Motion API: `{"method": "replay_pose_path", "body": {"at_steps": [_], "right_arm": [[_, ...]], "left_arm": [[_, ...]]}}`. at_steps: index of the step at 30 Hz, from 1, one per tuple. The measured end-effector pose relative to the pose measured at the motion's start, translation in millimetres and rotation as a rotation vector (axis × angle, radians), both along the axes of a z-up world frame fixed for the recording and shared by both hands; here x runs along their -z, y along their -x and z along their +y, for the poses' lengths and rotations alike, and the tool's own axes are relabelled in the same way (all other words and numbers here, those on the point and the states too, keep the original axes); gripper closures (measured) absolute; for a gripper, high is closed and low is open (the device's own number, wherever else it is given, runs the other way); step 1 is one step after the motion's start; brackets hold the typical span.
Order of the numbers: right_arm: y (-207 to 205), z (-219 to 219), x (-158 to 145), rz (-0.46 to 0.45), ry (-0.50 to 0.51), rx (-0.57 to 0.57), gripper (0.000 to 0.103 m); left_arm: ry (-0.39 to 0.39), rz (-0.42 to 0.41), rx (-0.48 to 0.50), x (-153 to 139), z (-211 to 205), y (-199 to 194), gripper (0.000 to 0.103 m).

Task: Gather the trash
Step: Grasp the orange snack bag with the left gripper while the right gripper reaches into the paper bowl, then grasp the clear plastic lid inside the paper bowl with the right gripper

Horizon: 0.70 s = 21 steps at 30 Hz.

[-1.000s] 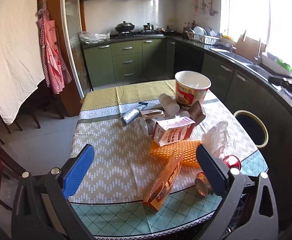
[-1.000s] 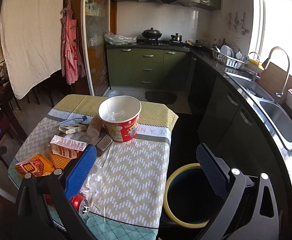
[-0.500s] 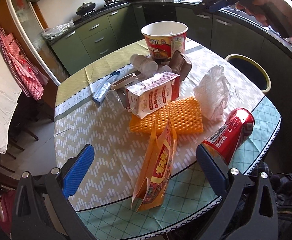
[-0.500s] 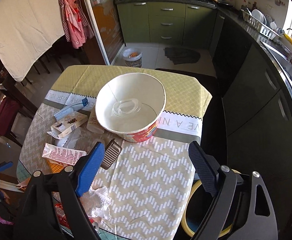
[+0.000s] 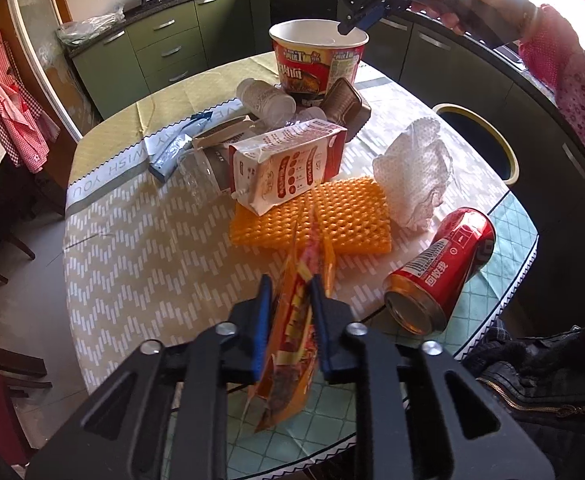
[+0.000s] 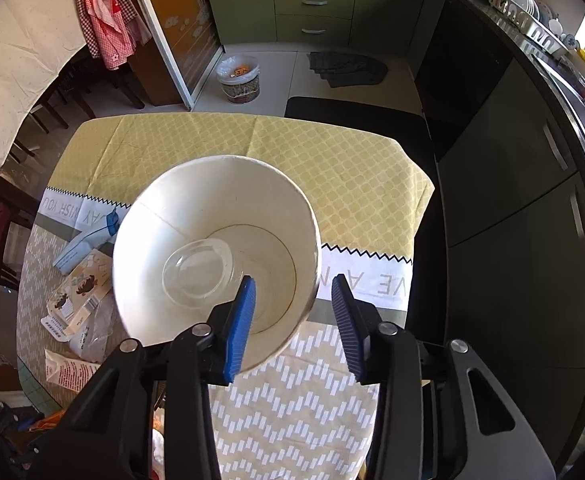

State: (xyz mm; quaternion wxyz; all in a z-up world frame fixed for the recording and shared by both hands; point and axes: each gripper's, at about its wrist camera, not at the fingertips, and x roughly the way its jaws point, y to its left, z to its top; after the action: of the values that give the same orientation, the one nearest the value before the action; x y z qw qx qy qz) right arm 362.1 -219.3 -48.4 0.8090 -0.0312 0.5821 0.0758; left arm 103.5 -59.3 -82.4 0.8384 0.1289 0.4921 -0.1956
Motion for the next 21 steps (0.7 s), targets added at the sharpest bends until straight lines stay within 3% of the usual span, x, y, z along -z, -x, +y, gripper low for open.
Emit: {"method": "replay_pose_path", "body": {"at_steps": [10,13,17,21], "right_arm": [[-7,-3,-2,0.0,0.012,0.023,0.066],[-4,1,-12,-0.037,0.035,0.016,0.066],[5,17,-33,-0.067,0.005,-0.042,0.067],[10,47,-27,0.004,-0.001,-0.14,0.063]], "left_arm": [[0.0,-0.003,0.017,1,-1,1,0.087],[-0.006,-0.003,0.014,1,1,1,0.086],[-0.011,-0.005,0.02,2,1,2,0.086],[-0.018,-0.005,0.031,4,-2,3,0.086]]}}
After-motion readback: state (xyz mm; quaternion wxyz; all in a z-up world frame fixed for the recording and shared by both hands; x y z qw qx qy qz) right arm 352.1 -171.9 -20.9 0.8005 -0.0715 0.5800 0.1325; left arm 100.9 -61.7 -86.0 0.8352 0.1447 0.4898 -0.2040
